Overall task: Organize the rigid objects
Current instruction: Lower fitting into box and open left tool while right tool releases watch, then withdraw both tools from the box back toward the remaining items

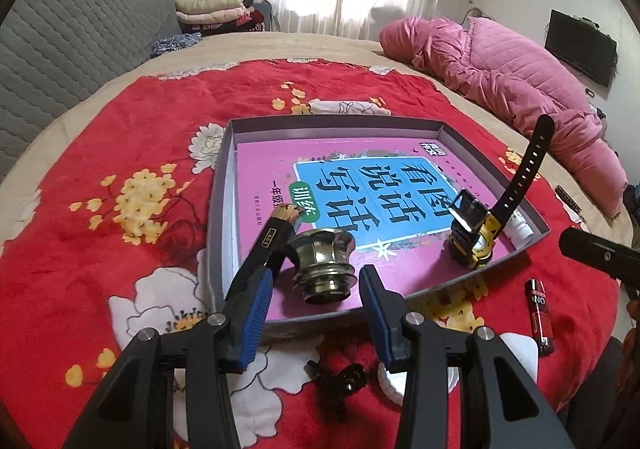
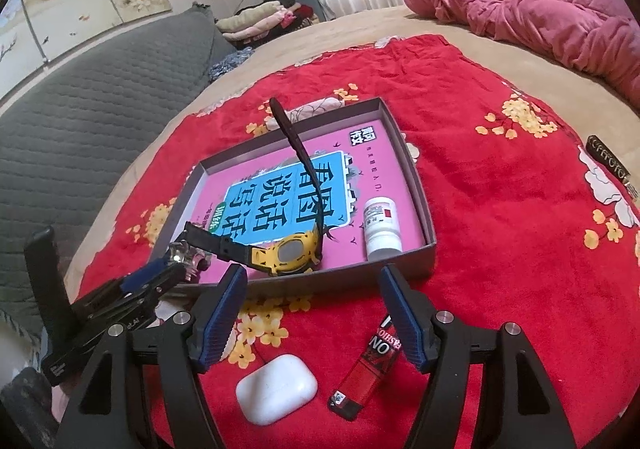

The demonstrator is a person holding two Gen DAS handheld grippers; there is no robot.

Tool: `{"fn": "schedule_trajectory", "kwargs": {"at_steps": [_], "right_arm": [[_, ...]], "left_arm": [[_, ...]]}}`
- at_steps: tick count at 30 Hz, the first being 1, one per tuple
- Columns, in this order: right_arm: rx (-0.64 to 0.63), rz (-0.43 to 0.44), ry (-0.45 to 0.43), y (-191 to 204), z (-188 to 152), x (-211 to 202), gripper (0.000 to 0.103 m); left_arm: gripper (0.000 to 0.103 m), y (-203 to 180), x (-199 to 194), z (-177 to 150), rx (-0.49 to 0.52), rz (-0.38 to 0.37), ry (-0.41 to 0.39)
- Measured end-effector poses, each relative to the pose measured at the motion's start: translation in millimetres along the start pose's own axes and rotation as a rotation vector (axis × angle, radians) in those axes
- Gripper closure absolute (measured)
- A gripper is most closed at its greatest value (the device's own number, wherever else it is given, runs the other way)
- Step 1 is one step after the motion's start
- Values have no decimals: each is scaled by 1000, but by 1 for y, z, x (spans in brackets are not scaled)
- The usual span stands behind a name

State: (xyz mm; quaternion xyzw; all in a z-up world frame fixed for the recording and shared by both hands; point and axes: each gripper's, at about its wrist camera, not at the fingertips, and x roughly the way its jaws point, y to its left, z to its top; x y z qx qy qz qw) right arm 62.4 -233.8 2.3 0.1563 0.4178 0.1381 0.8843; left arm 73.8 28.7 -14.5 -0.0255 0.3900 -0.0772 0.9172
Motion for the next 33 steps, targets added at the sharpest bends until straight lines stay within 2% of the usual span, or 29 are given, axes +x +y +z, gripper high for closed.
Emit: {"fn": "schedule_trajectory", "kwargs": {"at_steps": [17,33], "right_arm": [[-43,-21,-40,1,-2,-19,30],[-43,-25,-77,-5,-3,-40,28]], "left_arm": [[58,-14,-31,-13,8,-20,6],[58,-1,-52,-20,-48,-4,19]]}}
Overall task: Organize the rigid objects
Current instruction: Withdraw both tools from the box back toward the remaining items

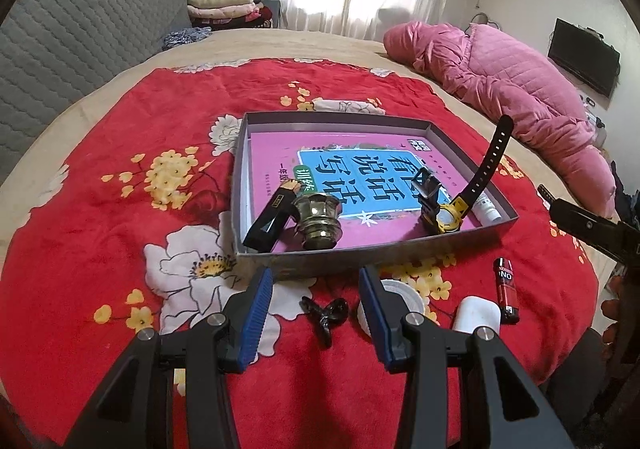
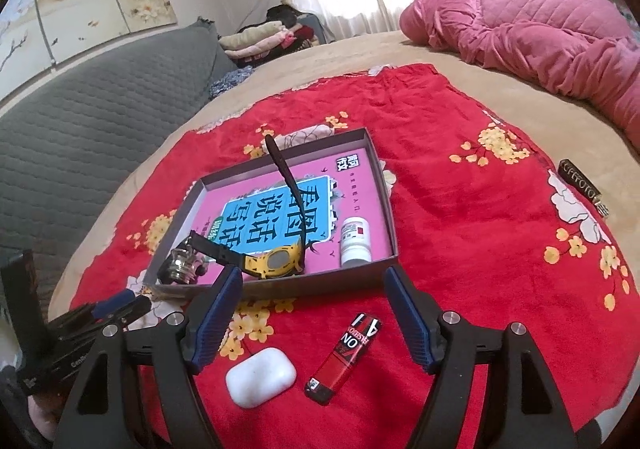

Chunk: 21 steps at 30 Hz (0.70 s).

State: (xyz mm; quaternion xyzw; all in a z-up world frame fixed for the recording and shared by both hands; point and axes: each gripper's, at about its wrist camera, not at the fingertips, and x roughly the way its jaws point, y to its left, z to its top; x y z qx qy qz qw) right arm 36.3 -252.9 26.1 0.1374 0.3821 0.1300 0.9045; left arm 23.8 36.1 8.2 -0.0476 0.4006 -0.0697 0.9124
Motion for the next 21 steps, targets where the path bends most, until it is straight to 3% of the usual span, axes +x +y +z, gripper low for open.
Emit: {"fn": "schedule_trajectory", "kwargs": {"at_steps": [21], "right_arm": [[12,-2,53,-4,-19,-6,28]], "left_arm": [[58,-2,-9,-12,9,0,63]]}}
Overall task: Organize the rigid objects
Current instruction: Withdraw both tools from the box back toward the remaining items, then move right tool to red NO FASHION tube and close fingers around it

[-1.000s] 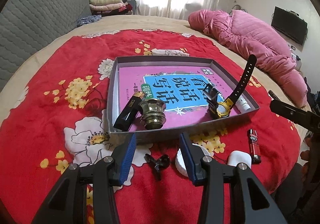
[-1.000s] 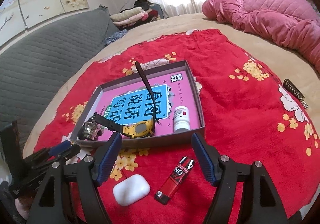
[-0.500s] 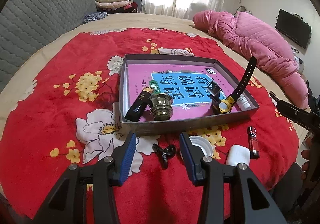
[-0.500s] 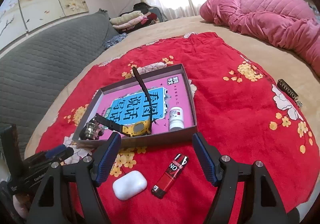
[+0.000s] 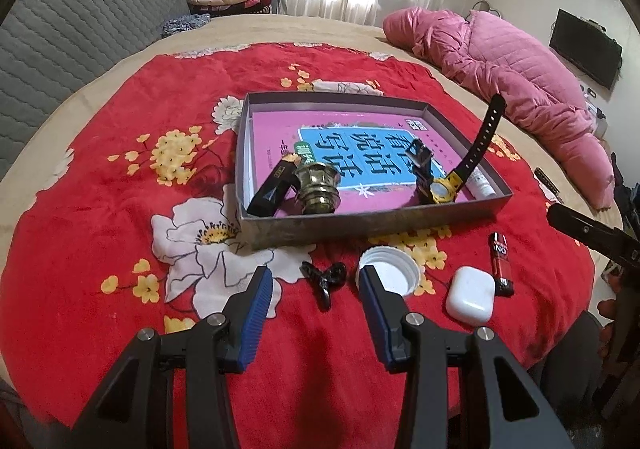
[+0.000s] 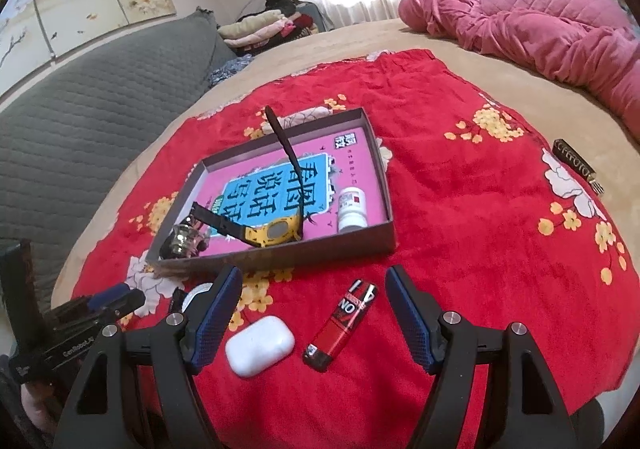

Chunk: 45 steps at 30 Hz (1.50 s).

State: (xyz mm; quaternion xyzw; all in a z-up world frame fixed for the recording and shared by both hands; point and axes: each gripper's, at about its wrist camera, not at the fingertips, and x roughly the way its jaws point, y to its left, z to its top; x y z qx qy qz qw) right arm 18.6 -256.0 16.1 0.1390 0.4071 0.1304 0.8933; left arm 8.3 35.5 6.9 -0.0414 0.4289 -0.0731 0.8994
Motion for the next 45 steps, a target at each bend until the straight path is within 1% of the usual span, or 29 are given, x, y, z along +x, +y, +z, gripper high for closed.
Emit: {"fn": "schedule_trajectory", "kwargs": {"at_steps": [9,15,22,30,33,42,45], "right_arm": [[0,-42,33,-6,-4,3,28],[-10,-80,103,-7,-12,15,28],[3,-99,154,-13,-19,26,28],[-30,-120,194,-6,-27,39,28],[-40,-145,211,-5,-29,45,28],[-47,-163,236,-5,-33,59,28],[-49,-171,236,-6,-34,61,28]], "left_arm": [[58,-5,3,-5,17,-7,35],[58,-8,8,-8,32,-8,59],[58,-8,13,-10,30,-11,83],[58,-10,18,-12,39,-14,101],[58,-8,21,-13,24,-26,101],[58,1,29,-13,-19,-32,101],[58,0,33,-12,-16,-33,101]]}}
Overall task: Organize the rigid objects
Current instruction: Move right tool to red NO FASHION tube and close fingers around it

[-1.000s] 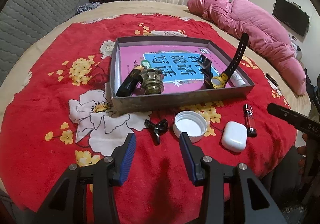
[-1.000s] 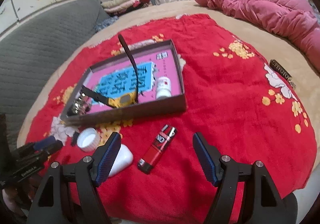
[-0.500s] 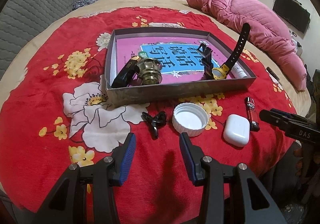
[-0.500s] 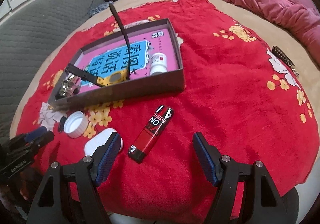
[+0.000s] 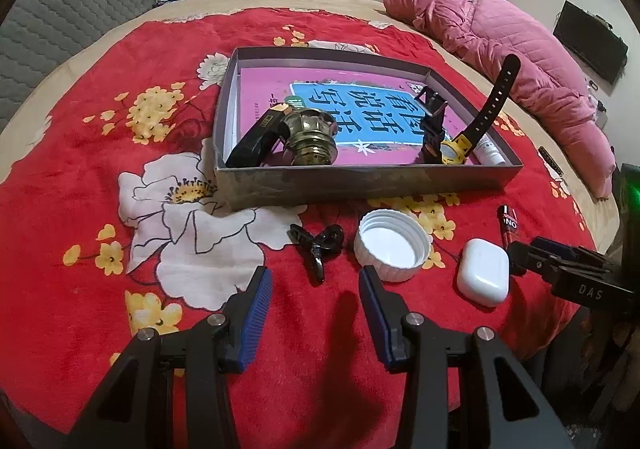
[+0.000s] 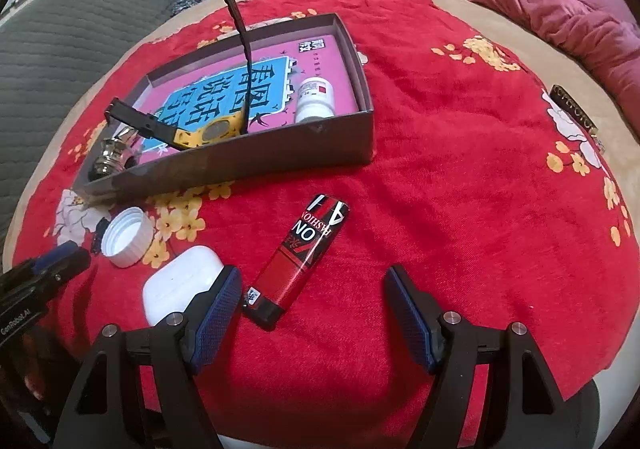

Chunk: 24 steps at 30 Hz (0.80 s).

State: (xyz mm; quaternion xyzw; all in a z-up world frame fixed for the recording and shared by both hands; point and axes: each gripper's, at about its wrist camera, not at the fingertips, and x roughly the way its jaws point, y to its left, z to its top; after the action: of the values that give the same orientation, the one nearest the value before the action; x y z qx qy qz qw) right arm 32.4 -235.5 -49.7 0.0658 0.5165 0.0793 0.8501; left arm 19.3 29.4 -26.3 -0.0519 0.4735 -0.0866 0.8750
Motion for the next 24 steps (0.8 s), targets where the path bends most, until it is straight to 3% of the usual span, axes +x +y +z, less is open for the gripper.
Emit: {"fn": "schedule_trajectory", "kwargs": {"at_steps": [15,24], "right_arm": [[-72,-75,-30,9,3,20,28],[-81,-60,-30,4,6,21,28]], "left_arm": [[58,-4,18,2,29,19,-15],[58,-4,23,3,37,27,-19]]}}
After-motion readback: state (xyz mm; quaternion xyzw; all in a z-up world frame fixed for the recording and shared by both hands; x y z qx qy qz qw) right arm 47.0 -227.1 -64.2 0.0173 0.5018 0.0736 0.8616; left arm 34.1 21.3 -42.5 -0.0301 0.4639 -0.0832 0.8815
